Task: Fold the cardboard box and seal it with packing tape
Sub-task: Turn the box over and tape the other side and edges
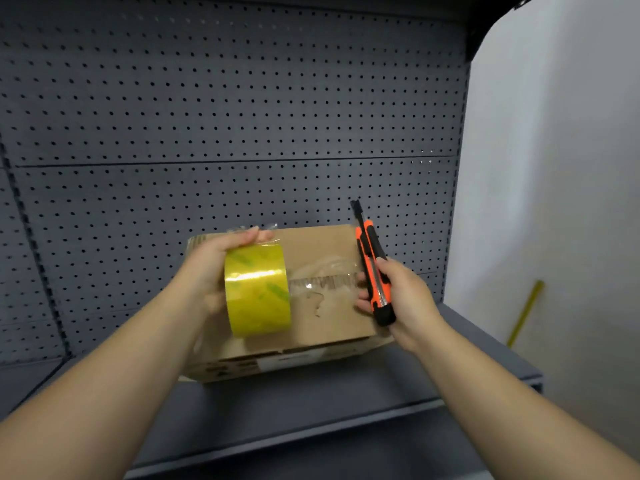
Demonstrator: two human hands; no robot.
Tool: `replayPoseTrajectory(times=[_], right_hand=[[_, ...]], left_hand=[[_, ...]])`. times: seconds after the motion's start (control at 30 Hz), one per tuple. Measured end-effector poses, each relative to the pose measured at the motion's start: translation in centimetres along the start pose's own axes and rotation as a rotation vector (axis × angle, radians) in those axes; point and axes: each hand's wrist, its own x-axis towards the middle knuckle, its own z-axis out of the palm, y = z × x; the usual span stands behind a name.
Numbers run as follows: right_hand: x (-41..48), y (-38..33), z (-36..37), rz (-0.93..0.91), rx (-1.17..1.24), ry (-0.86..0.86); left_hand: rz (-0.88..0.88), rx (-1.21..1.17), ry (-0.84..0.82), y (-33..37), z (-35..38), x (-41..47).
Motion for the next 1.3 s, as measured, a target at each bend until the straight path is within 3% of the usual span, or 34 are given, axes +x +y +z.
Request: replayPoseTrajectory(times=[0.13, 0.2, 0.3, 0.43, 0.53, 0.7, 0.83, 0.93, 1.03, 1.17, 1.3], right_hand=[[2.0, -0.9, -4.1, -0.277, -0.392, 0.336], [4.0, -0.4, -6.2, -0.321, -0.627, 0.455], [6.7, 1.7, -8.4, -0.160, -0.979, 0.486], [7.8, 6.3, -11.3, 0.091, -1.450, 0.351], [7.7, 9.0, -13.9, 0.235, -1.572, 0.297], [8.4, 10.4, -15.9, 0.271, -1.635, 0.316], [10.3, 10.2, -15.8, 0.195, -1.382, 0.283], [11.0, 8.3, -13.3, -0.038, -1.097, 0.382], [9.5, 3.9, -8.1, -0.389, -0.847, 0.456], [4.6, -1.2, -1.0, -0.654, -0.622, 0.208], [1.4, -1.1, 2.4, -0.569, -0.695, -0.135]], left_hand=[[-0.012, 0.018, 0.004, 0.2, 0.2, 1.4], [-0.001, 0.032, 0.024, 0.2, 0.3, 1.9], [0.026, 0.089, 0.034, 0.3, 0.7, 2.4], [0.030, 0.075, 0.030, 0.3, 0.3, 3.3], [0.012, 0.040, 0.013, 0.0, -0.4, 3.7], [-0.002, 0.005, -0.045, -0.1, -0.7, 4.0], [-0.010, 0.022, -0.122, -0.2, -0.7, 4.6], [-0.012, 0.043, -0.133, -0.2, -0.3, 5.1], [-0.007, 0.071, -0.145, 0.0, 0.6, 5.6], [0.037, 0.086, -0.137, 0.4, 2.3, 6.3], [0.080, 0.071, -0.171, 1.1, 4.7, 7.1]])
